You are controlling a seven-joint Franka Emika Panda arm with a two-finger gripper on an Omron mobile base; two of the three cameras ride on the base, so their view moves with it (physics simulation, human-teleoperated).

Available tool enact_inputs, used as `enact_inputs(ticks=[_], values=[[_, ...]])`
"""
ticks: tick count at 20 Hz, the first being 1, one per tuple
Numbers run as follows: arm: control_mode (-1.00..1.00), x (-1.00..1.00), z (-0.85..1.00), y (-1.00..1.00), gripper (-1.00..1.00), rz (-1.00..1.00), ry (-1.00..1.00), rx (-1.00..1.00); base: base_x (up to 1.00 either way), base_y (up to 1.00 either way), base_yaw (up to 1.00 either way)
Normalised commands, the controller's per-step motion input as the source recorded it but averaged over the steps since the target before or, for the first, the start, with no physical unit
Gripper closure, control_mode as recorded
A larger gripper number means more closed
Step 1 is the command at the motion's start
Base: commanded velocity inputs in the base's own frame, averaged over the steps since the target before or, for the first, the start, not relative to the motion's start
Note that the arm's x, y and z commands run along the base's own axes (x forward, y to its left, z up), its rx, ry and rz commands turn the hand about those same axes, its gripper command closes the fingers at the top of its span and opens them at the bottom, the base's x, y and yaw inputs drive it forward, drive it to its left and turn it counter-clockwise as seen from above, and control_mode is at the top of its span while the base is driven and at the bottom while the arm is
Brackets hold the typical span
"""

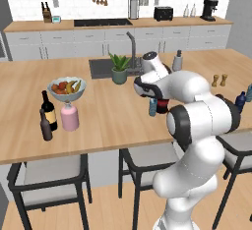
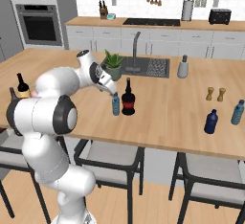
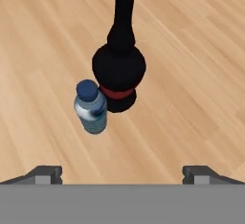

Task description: Move the plastic bottles in the middle to the plastics group, and the glass bottles in the middle to the glass group.

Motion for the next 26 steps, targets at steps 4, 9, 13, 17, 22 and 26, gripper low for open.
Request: enact_inputs(ticks=[4, 9, 13, 17, 22, 26], values=[[-1.0, 0.33, -0.46, 0.07, -1.0, 0.0, 0.0, 0.0, 0.0, 0.0, 0.0], [-1.0, 0.35, -0.3, -0.01, -1.0, 0.0, 0.0, 0.0, 0.0, 0.0, 0.0], [-1.0, 0.21, -0.15, -0.05, -1.0, -0.01, 0.0, 0.0, 0.0, 0.0, 0.0], [-1.0, 0.32, -0.16, 0.0, -1.0, 0.0, 0.0, 0.0, 0.0, 0.0, 0.0], [-1.0, 0.14, -0.14, 0.0, -1.0, 0.0, 0.0, 0.0, 0.0, 0.0, 0.0], [-1.0, -0.09, -0.1, -0.13, -1.0, -0.01, 0.0, 0.0, 0.0, 0.0, 0.0]])
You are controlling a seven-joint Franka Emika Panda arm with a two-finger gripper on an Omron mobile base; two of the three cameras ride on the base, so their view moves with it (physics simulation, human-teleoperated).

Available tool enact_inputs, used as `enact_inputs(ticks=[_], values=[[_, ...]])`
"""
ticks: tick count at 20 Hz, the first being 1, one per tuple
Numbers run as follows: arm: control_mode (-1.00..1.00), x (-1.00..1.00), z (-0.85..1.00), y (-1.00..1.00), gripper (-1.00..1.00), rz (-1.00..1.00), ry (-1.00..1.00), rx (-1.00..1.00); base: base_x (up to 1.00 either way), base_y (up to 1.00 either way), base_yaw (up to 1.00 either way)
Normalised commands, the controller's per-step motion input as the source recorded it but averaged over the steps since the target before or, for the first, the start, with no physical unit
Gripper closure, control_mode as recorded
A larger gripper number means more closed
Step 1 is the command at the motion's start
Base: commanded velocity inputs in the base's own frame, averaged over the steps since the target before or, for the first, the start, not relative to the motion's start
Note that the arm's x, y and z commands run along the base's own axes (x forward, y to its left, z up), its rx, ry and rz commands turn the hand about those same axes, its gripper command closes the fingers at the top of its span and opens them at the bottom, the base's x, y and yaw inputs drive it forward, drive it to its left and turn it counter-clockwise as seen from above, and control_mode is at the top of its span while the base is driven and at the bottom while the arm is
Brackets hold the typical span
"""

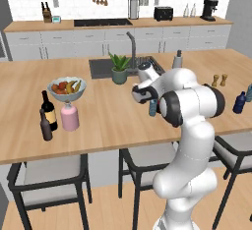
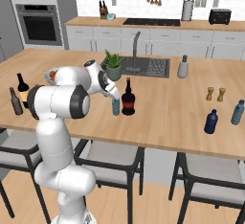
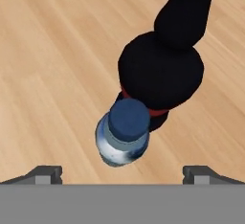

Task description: Move the plastic bottles in the middle to the plastics group, and the glass bottles in the middle to the glass group.

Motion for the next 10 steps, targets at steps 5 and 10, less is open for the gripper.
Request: enact_inputs(ticks=[5, 10], values=[[-1.0, 0.04, -0.16, -0.18, -1.0, -0.02, 0.0, 0.0, 0.0, 0.0, 0.0], [-1.0, 0.05, -0.08, 0.0, -1.0, 0.0, 0.0, 0.0, 0.0, 0.0, 0.0]])
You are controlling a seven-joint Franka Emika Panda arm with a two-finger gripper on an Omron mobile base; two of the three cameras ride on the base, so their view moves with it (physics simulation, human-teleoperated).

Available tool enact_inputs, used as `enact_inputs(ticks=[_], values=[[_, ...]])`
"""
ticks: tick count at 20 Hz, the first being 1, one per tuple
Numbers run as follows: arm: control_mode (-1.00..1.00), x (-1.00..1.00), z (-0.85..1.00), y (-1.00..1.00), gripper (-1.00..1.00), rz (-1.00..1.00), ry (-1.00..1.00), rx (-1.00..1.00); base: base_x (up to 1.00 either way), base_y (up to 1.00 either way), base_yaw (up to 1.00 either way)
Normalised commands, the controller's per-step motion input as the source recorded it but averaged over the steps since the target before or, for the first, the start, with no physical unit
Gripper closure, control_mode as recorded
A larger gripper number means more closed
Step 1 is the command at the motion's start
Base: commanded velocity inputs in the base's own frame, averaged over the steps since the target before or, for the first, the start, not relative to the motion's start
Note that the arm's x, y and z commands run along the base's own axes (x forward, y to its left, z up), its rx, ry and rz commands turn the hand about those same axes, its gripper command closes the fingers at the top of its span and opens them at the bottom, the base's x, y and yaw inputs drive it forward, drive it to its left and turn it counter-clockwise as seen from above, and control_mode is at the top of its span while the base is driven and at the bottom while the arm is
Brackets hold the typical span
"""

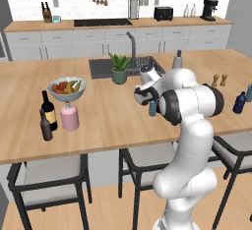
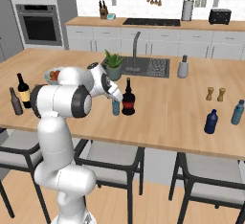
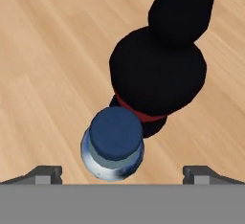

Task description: Move the plastic bottles in the middle to the plastics group, and the glass bottles in the middle to the glass group.

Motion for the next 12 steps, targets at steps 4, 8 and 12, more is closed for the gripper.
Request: enact_inputs(ticks=[4, 8, 12], values=[[-1.0, 0.0, -0.01, 0.0, -1.0, 0.0, 0.0, 0.0, 0.0, 0.0, 0.0], [-1.0, 0.12, -0.06, 0.0, -1.0, 0.0, 0.0, 0.0, 0.0, 0.0, 0.0], [-1.0, 0.13, 0.0, 0.0, -1.0, 0.0, 0.0, 0.0, 0.0, 0.0, 0.0]])
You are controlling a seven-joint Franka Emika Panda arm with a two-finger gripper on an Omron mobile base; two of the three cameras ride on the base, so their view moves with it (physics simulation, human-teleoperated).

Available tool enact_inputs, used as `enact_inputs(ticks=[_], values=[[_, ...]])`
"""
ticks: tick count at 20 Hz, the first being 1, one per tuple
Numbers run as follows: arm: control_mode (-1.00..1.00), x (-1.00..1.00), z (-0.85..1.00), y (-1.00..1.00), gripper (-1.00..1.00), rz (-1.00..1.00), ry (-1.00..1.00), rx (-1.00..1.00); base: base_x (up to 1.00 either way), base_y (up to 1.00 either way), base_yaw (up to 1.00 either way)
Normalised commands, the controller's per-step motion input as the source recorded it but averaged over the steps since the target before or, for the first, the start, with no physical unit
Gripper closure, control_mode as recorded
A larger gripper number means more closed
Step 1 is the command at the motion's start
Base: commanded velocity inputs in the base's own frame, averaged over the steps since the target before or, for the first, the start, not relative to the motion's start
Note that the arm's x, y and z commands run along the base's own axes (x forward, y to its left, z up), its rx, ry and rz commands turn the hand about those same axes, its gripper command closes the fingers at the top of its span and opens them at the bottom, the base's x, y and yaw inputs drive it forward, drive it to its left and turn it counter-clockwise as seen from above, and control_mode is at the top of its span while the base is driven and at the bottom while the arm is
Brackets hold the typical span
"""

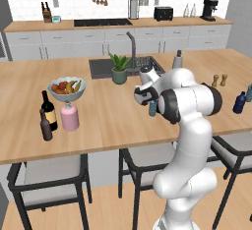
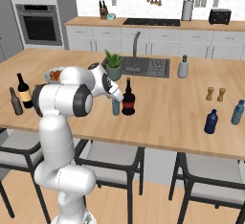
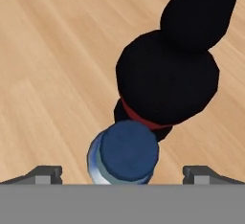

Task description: Move the plastic bottles in the middle to the plastics group, and the glass bottles in the middle to the glass group.

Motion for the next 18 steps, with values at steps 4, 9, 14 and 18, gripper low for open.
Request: enact_inputs(ticks=[4, 9, 14, 18], values=[[-1.0, 0.06, -0.01, 0.0, -1.0, 0.0, 0.0, 0.0, 0.0, 0.0, 0.0], [-1.0, 0.01, -0.09, 0.0, -1.0, 0.0, 0.0, 0.0, 0.0, 0.0, 0.0], [-1.0, 0.0, -0.02, 0.0, -1.0, 0.0, -0.06, 0.0, 0.0, 0.0, 0.0], [-1.0, 0.0, -0.04, 0.0, -1.0, 0.0, -0.11, -0.02, 0.0, 0.0, 0.0]])
